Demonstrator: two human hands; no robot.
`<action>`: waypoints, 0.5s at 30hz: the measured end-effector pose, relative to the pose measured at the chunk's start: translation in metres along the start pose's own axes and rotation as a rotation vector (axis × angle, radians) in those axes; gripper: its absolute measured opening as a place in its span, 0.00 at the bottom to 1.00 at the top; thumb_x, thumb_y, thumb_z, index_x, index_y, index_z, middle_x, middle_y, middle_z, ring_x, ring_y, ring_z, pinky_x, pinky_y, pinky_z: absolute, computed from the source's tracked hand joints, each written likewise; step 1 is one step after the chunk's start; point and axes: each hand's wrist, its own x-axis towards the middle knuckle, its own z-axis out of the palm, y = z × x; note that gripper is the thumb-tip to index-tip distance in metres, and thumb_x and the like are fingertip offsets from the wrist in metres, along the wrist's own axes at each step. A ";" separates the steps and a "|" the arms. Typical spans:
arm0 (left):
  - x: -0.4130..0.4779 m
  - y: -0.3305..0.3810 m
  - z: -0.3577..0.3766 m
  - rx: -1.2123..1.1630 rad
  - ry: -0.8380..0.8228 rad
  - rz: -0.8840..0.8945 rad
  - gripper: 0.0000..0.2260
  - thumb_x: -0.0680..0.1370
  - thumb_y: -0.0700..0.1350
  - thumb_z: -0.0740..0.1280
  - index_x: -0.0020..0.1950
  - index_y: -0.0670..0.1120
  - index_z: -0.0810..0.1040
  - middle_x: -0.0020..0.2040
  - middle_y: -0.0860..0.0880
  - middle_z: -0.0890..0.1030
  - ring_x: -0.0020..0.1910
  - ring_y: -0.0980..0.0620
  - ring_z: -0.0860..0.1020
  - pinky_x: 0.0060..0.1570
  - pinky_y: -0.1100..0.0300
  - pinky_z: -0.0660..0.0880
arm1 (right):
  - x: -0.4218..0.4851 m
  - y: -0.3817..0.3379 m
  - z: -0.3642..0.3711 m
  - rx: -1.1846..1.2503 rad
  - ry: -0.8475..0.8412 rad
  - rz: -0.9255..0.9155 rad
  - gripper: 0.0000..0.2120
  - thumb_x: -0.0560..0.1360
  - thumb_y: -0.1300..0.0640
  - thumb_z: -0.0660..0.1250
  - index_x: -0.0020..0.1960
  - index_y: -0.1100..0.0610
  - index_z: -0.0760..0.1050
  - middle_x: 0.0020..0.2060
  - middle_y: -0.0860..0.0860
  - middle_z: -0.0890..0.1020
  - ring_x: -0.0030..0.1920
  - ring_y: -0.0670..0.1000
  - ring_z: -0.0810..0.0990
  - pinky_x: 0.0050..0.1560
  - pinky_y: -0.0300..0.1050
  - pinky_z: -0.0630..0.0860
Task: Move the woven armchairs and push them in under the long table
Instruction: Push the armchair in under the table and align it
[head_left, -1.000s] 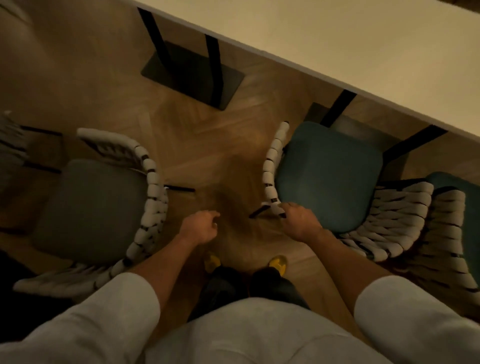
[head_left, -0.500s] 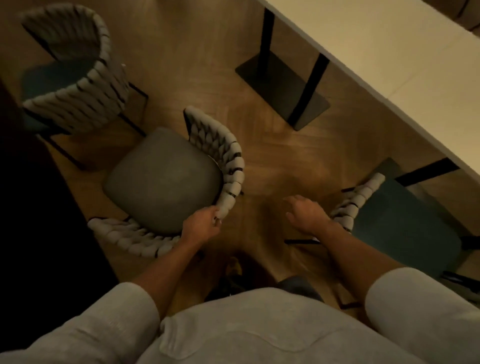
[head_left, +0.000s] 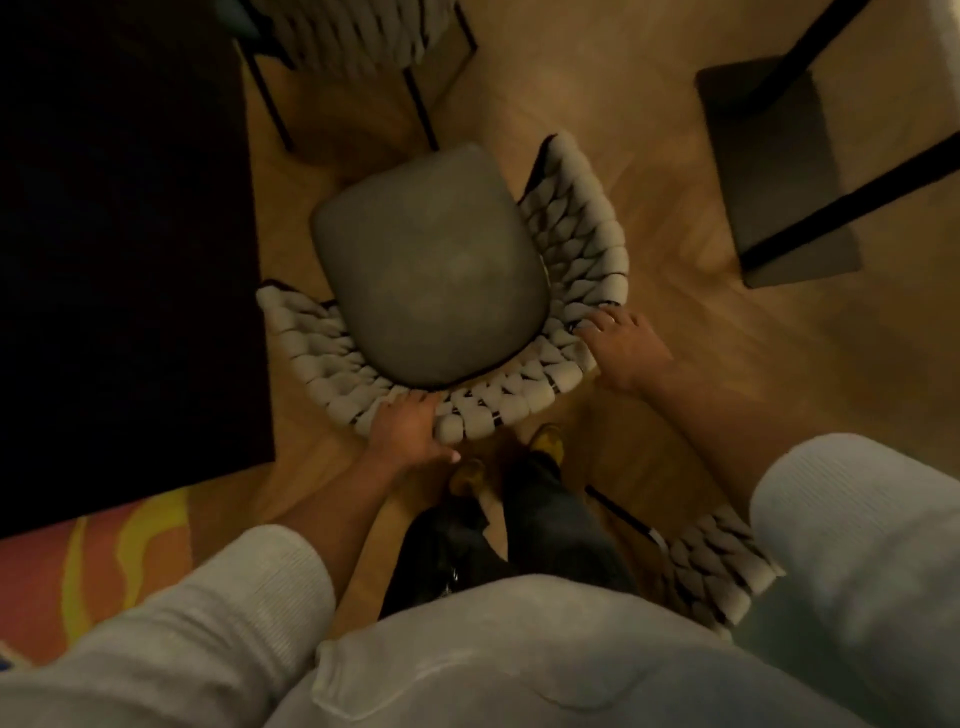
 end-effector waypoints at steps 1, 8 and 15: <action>0.003 0.000 0.006 0.028 -0.005 -0.019 0.45 0.63 0.71 0.74 0.75 0.52 0.69 0.68 0.47 0.76 0.66 0.44 0.75 0.64 0.47 0.72 | 0.011 0.003 0.000 -0.038 -0.004 -0.041 0.32 0.79 0.49 0.68 0.80 0.54 0.62 0.79 0.57 0.62 0.80 0.60 0.57 0.78 0.58 0.57; 0.018 0.021 0.029 0.211 -0.079 -0.108 0.22 0.74 0.52 0.70 0.67 0.50 0.74 0.63 0.47 0.78 0.62 0.45 0.76 0.62 0.48 0.71 | 0.076 0.014 0.019 -0.329 -0.171 -0.159 0.43 0.71 0.40 0.74 0.80 0.52 0.60 0.79 0.58 0.62 0.80 0.62 0.56 0.80 0.65 0.45; 0.028 0.024 0.019 0.252 -0.144 -0.127 0.25 0.74 0.47 0.72 0.70 0.50 0.71 0.63 0.47 0.78 0.60 0.45 0.78 0.55 0.51 0.75 | 0.084 0.025 0.034 -0.438 -0.184 -0.152 0.35 0.75 0.37 0.65 0.79 0.49 0.65 0.76 0.53 0.69 0.78 0.59 0.62 0.80 0.64 0.40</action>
